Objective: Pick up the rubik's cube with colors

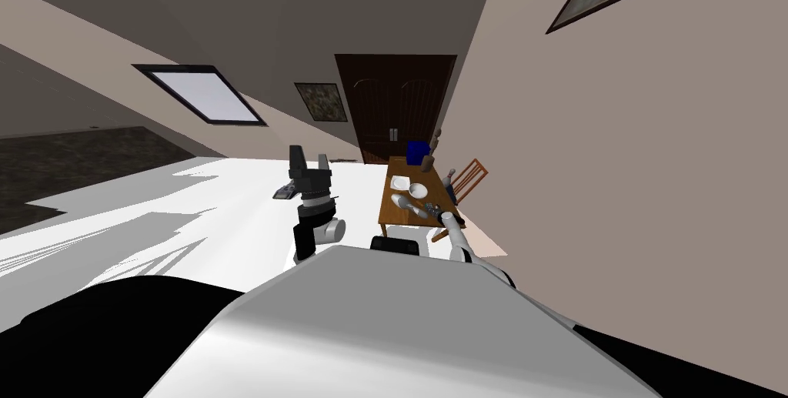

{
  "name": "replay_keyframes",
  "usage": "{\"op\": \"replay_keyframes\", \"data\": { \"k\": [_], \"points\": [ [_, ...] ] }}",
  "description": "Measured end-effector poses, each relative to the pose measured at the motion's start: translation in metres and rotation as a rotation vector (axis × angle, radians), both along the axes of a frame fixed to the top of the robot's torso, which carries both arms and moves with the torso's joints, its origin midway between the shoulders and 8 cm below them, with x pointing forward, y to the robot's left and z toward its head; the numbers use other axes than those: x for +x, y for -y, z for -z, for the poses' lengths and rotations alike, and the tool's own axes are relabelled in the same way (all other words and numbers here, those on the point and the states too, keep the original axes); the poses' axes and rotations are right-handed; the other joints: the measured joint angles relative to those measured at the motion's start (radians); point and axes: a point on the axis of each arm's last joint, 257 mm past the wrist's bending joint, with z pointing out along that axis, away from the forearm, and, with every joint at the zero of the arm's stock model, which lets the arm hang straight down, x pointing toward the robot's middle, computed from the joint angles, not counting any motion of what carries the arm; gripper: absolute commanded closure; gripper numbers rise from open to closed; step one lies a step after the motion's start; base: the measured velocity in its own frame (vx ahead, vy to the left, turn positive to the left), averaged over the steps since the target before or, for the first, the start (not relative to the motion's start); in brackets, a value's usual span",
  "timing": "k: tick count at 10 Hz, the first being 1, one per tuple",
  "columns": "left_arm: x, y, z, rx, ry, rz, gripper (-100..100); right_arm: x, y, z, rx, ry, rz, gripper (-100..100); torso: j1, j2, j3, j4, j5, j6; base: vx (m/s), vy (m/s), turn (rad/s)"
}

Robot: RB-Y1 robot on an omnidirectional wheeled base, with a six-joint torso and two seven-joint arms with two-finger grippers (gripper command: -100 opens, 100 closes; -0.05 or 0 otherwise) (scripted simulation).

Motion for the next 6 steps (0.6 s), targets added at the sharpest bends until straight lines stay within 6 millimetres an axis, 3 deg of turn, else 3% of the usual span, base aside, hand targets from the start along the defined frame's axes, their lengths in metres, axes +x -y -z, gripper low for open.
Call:
{"op": "replay_keyframes", "data": {
  "k": [6],
  "points": [
    [0.0000, 0.0000, 0.0000, 0.000, 0.000, 0.000, 0, 0.0000, 0.0000, 0.0000, 0.000, 0.000, 0.000, -100, 0.001, 0.000, 0.000, 0.000, 0.000, 0.000, -0.001, 0.003, -0.008]
  ]
}}
